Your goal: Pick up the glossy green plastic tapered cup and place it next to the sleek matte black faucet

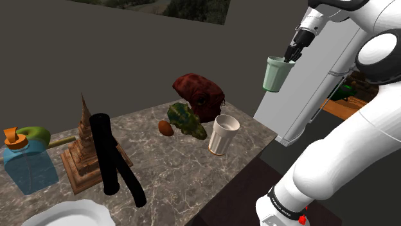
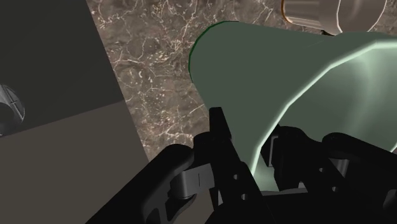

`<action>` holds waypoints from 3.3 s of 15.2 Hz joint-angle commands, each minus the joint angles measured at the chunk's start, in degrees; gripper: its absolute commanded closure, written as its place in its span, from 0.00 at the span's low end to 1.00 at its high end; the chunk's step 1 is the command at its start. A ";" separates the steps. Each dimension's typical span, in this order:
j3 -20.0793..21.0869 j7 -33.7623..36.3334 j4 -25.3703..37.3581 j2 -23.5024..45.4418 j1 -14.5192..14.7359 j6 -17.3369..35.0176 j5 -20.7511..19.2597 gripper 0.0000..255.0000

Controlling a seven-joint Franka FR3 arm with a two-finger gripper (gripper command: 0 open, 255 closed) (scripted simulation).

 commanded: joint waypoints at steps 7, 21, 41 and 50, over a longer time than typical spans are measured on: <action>-2.20 -1.24 10.58 4.90 -0.36 -7.51 3.49 1.00; 3.90 9.61 11.62 -2.63 4.10 -12.06 0.15 1.00; 35.46 44.26 -13.54 -25.62 6.13 -3.54 2.55 1.00; 46.64 56.87 -15.59 -26.34 8.12 0.44 8.00 1.00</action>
